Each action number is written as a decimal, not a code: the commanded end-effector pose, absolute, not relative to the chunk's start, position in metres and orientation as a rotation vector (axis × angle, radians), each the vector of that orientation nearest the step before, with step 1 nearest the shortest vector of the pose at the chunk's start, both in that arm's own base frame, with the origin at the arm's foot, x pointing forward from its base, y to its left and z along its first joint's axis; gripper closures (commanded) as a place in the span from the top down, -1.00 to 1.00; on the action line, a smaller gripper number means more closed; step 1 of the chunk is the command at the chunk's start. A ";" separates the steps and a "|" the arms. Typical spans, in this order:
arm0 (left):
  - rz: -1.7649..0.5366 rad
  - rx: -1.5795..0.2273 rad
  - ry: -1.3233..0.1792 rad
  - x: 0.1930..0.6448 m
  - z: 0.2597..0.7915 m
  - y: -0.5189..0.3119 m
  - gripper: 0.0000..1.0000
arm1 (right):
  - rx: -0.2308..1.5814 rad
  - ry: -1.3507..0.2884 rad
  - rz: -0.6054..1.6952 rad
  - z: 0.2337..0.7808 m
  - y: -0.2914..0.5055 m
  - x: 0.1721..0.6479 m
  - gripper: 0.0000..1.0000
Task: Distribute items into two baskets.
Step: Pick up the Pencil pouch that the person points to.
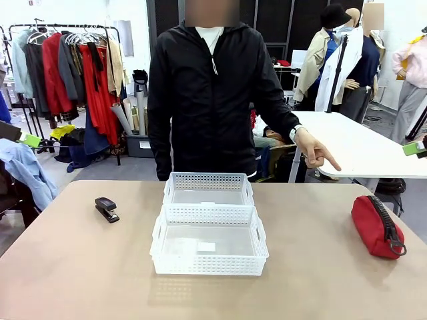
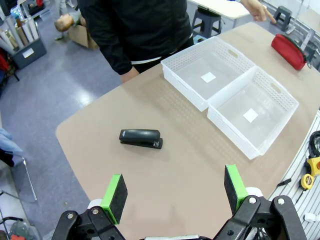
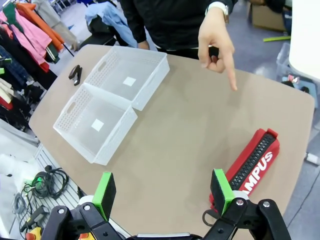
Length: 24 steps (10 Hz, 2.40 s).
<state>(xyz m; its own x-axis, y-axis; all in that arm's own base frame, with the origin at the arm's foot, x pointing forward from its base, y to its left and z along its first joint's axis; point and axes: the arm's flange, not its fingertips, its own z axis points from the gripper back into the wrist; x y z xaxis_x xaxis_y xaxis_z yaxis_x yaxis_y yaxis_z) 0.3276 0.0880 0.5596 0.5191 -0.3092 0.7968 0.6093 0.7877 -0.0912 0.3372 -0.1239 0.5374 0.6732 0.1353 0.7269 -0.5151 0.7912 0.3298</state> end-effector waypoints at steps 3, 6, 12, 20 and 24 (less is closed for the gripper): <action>-0.576 -0.391 -0.866 0.328 0.559 0.088 1.00 | 0.517 -0.680 0.358 0.543 -0.116 0.356 1.00; -0.576 -0.391 -0.866 0.328 0.559 0.088 1.00 | 0.395 -0.576 0.276 0.557 -0.112 0.396 1.00; -0.576 -0.391 -0.866 0.328 0.559 0.088 1.00 | 0.335 -0.105 -0.034 0.531 -0.113 0.473 1.00; -0.576 -0.391 -0.866 0.328 0.559 0.088 1.00 | 0.164 0.057 -0.058 0.455 -0.110 0.502 1.00; -0.576 -0.391 -0.866 0.328 0.559 0.088 1.00 | 0.102 0.015 -0.056 0.415 -0.112 0.507 1.00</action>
